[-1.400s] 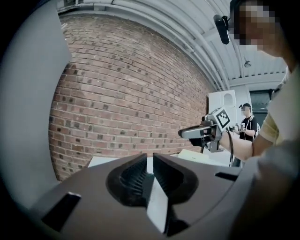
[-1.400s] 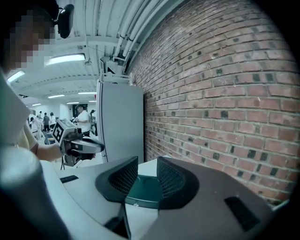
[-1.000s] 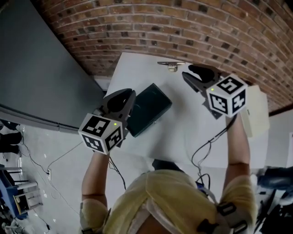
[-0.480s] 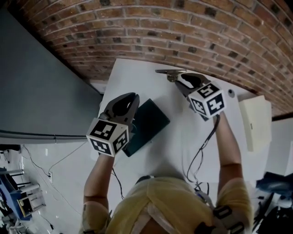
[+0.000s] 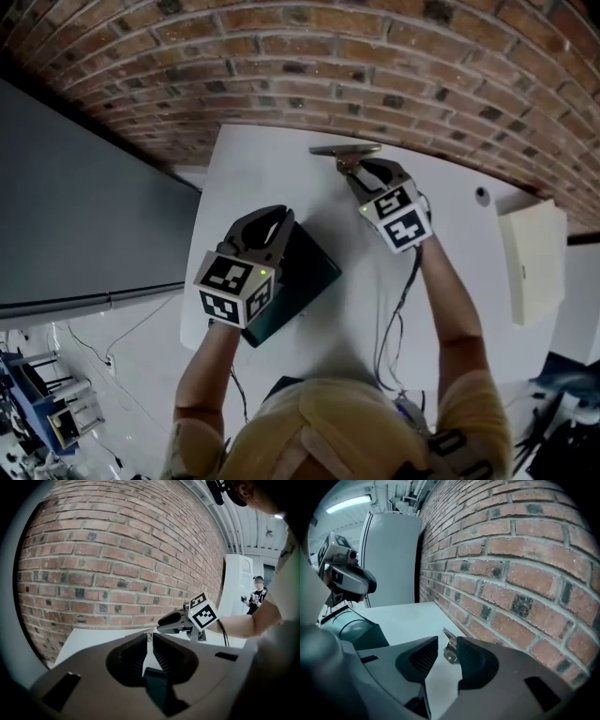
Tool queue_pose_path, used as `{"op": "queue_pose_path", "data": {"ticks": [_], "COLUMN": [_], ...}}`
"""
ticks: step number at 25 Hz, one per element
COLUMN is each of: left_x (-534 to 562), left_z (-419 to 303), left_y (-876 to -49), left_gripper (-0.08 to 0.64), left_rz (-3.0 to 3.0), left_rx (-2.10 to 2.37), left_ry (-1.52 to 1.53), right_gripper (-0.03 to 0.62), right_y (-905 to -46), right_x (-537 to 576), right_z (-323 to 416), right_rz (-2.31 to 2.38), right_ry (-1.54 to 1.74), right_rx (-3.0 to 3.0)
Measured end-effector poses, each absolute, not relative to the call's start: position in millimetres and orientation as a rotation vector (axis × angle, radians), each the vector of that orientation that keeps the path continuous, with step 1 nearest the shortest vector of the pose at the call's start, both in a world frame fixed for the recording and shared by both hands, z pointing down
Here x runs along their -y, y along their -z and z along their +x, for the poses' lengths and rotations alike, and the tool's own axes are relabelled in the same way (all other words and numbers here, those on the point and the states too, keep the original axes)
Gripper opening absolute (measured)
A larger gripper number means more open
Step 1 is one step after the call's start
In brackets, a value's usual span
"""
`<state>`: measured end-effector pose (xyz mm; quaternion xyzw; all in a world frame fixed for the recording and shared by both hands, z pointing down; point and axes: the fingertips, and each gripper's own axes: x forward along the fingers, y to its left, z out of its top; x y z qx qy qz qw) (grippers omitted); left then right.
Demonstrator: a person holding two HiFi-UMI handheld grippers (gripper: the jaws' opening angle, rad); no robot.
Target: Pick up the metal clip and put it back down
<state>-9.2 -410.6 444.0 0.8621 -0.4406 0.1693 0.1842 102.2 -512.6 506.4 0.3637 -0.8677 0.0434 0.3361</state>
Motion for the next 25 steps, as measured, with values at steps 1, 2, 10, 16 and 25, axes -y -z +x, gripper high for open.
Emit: {"op": "queue_pose_path", "data": {"ticks": [1,2,10,16,25], "left_x": [413,416,429,434,437], "left_z": [-9,-9,-12,-18,-27], "left_y": [-448,-452,-468,-477,-488], "left_gripper": [0.018,0.018,0.018,0.018,0.018], "left_rz": [2.427,2.421,2.388,2.346,2.296], "left_rx": [1.241,1.240,1.255,1.266,1.289], "left_ry": [-0.490,-0.498,-0.521,-0.508,-0.503], "right_gripper": [0.119,0.119,0.118,0.118,0.079], "right_y": [-512,-518,-553,-564,-577], "right_x": [516,520,538,548,556], "right_z": [103,103,99,95,95], "right_rz": [0.949,0.947,0.901,0.876,0.836], "right_ry": [-0.095,-0.073,0.120,0.259,0.446], "right_rx": [2.249,2.235,2.145,2.075,1.979]}}
